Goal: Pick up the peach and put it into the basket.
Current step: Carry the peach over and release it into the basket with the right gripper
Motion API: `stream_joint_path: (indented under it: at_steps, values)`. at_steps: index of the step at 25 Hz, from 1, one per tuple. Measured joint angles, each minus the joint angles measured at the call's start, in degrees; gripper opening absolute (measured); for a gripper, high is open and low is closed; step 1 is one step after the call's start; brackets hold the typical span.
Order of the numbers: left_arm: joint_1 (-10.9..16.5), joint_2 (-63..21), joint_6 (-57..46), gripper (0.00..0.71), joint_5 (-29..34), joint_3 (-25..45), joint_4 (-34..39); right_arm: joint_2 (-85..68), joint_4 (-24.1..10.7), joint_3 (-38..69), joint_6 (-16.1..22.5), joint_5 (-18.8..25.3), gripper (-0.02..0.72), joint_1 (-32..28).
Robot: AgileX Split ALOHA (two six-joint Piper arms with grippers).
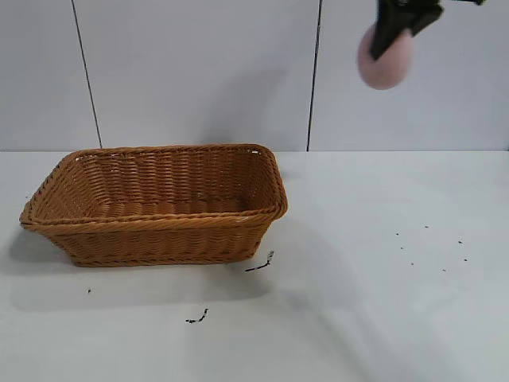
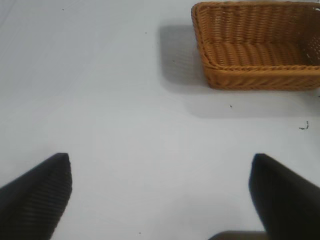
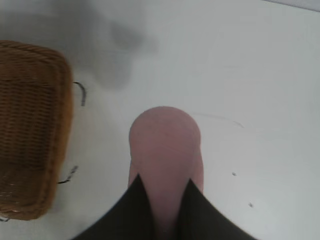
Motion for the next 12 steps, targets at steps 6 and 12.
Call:
stream_joint_path:
  at_steps: [6, 12]
  values:
    - [0.0, 0.0, 0.0, 0.693, 0.0, 0.0, 0.0, 6.46, -1.32, -0.11, -0.12, -7.49, 0.023, 6.44]
    - [0.0, 0.0, 0.0, 0.693, 0.0, 0.0, 0.0, 15.78, -1.71, -0.11, -0.05, -12.63, 0.023, 6.45]
